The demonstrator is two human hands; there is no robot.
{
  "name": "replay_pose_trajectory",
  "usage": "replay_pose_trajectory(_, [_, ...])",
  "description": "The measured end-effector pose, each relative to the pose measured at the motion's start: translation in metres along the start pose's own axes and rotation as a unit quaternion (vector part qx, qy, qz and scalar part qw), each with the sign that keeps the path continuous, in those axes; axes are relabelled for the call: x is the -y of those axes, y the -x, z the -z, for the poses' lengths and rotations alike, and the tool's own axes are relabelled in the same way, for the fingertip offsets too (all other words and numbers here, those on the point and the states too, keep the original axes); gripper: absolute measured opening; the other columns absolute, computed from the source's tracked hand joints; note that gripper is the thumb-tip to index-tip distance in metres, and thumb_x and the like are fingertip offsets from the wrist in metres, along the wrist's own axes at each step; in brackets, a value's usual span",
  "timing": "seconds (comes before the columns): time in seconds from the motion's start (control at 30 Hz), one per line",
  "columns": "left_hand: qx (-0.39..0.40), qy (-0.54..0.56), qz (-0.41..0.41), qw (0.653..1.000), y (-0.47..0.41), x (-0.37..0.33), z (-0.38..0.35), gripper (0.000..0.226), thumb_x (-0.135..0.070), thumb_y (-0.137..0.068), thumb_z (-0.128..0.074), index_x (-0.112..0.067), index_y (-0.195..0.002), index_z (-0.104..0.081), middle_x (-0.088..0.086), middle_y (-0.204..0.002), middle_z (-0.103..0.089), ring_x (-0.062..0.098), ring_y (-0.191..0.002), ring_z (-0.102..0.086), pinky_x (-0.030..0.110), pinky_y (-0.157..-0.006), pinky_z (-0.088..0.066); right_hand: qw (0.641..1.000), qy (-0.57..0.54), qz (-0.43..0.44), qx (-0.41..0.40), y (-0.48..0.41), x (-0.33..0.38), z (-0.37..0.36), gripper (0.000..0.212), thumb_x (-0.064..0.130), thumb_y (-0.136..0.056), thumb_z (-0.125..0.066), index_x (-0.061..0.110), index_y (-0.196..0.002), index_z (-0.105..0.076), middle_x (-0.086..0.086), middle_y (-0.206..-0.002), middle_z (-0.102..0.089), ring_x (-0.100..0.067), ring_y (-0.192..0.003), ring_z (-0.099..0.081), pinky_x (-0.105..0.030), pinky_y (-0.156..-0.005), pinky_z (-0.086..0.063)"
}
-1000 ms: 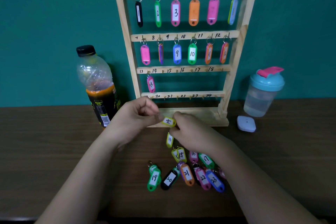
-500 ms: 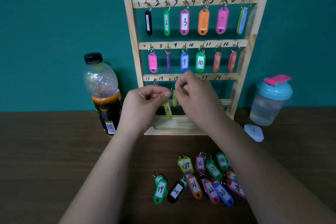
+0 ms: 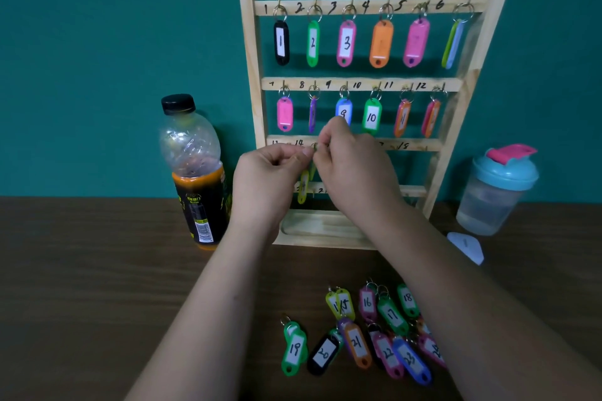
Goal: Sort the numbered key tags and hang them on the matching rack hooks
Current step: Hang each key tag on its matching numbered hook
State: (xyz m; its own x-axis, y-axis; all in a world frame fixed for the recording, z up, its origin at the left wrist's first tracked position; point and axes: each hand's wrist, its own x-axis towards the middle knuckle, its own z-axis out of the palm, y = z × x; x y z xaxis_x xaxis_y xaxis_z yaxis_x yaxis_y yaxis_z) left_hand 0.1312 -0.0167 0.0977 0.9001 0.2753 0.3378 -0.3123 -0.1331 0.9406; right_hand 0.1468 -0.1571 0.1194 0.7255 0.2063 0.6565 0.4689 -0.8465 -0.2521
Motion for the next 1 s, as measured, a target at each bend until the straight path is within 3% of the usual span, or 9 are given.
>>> replay_pose_trajectory(0.1, [-0.005,0.002,0.003,1.000,-0.001,0.000,-0.001,0.012,-0.027,-0.094,-0.079,-0.018,-0.088,-0.083,-0.002,-0.079,-0.078,0.003,-0.068,-0.062,0.034,-0.076,-0.057,1.000,0.017,0.000,0.000,-0.001,0.002,-0.001,0.020,0.030,-0.106,-0.056,0.011,-0.111,-0.053,-0.004,-0.072,-0.061,-0.028,-0.061,-0.059,-0.036,-0.051,-0.040])
replay_pose_trajectory(0.23, [-0.020,-0.030,-0.005,0.999,-0.005,0.004,-0.003,0.011,-0.031,-0.091,-0.079,-0.022,-0.085,-0.083,0.003,-0.080,-0.079,0.019,-0.072,-0.067,0.046,-0.078,-0.061,0.999,0.036,0.001,0.011,-0.002,0.003,-0.002,0.020,0.028,-0.107,-0.054,0.010,-0.115,-0.051,-0.006,-0.074,-0.063,-0.031,-0.063,-0.061,-0.042,-0.055,-0.051])
replay_pose_trajectory(0.4, [0.002,-0.051,-0.013,0.999,-0.002,0.008,0.000,0.007,-0.024,-0.090,-0.082,-0.020,-0.085,-0.080,0.001,-0.068,-0.074,0.011,-0.062,-0.064,0.039,-0.071,-0.059,0.999,0.032,0.000,0.009,0.005,0.001,-0.003,0.020,0.029,-0.106,-0.055,0.013,-0.118,-0.054,-0.004,-0.079,-0.065,-0.027,-0.067,-0.063,-0.040,-0.057,-0.053])
replay_pose_trajectory(0.57, [0.025,-0.076,-0.035,0.996,-0.001,0.002,0.012,0.008,-0.022,-0.087,-0.087,-0.021,-0.088,-0.079,0.002,-0.071,-0.074,0.013,-0.068,-0.069,0.038,-0.073,-0.061,0.996,-0.074,0.006,-0.057,0.019,-0.005,-0.006,0.007,0.026,-0.105,-0.058,0.021,-0.109,-0.059,0.009,-0.060,-0.051,-0.012,-0.051,-0.049,-0.032,-0.047,-0.035])
replay_pose_trajectory(0.67, [0.042,-0.080,-0.059,0.994,-0.003,-0.009,0.017,0.010,-0.014,-0.089,-0.084,-0.021,-0.094,-0.079,0.001,-0.077,-0.077,0.013,-0.073,-0.074,0.033,-0.074,-0.061,0.982,-0.182,-0.029,-0.043,0.026,-0.004,-0.008,0.007,0.028,-0.104,-0.062,0.023,-0.100,-0.061,0.004,-0.051,-0.051,-0.013,-0.044,-0.048,-0.037,-0.046,-0.040])
replay_pose_trajectory(0.8, [0.045,-0.086,-0.086,0.992,-0.005,-0.017,0.016,0.012,-0.010,-0.093,-0.078,-0.021,-0.099,-0.079,0.001,-0.084,-0.079,0.019,-0.081,-0.077,0.045,-0.083,-0.064,0.960,-0.268,-0.084,0.008,0.026,0.000,-0.006,0.015,0.035,-0.105,-0.064,0.027,-0.094,-0.068,-0.002,-0.056,-0.062,-0.021,-0.048,-0.056,-0.043,-0.050,-0.046])
replay_pose_trajectory(0.87, [0.038,-0.096,-0.098,0.990,-0.007,-0.018,0.013,0.013,-0.012,-0.093,-0.078,-0.024,-0.098,-0.078,-0.002,-0.084,-0.079,0.017,-0.080,-0.076,0.046,-0.082,-0.064,0.950,-0.294,-0.101,0.014,0.024,-0.002,-0.006,0.017,0.034,-0.106,-0.063,0.025,-0.093,-0.071,-0.002,-0.056,-0.064,-0.017,-0.046,-0.057,-0.037,-0.046,-0.045])
replay_pose_trajectory(0.93, [0.028,-0.106,-0.107,0.988,-0.010,-0.017,0.010,0.014,-0.013,-0.092,-0.079,-0.027,-0.096,-0.078,-0.004,-0.083,-0.079,0.014,-0.078,-0.075,0.046,-0.080,-0.064,0.941,-0.318,-0.118,0.010,0.021,-0.004,-0.006,0.018,0.027,-0.106,-0.063,0.020,-0.092,-0.072,0.002,-0.053,-0.063,-0.007,-0.041,-0.053,-0.021,-0.044,-0.039])
replay_pose_trajectory(1.0, [0.017,-0.115,-0.116,0.986,-0.013,-0.015,0.007,0.015,-0.015,-0.090,-0.080,-0.029,-0.093,-0.077,-0.005,-0.081,-0.078,0.015,-0.074,-0.074,0.047,-0.077,-0.064,0.940,-0.318,-0.126,-0.002,0.020,-0.004,-0.009,0.018,0.023,-0.105,-0.063,0.019,-0.090,-0.073,0.005,-0.052,-0.062,-0.004,-0.041,-0.054,-0.017,-0.044,-0.039])
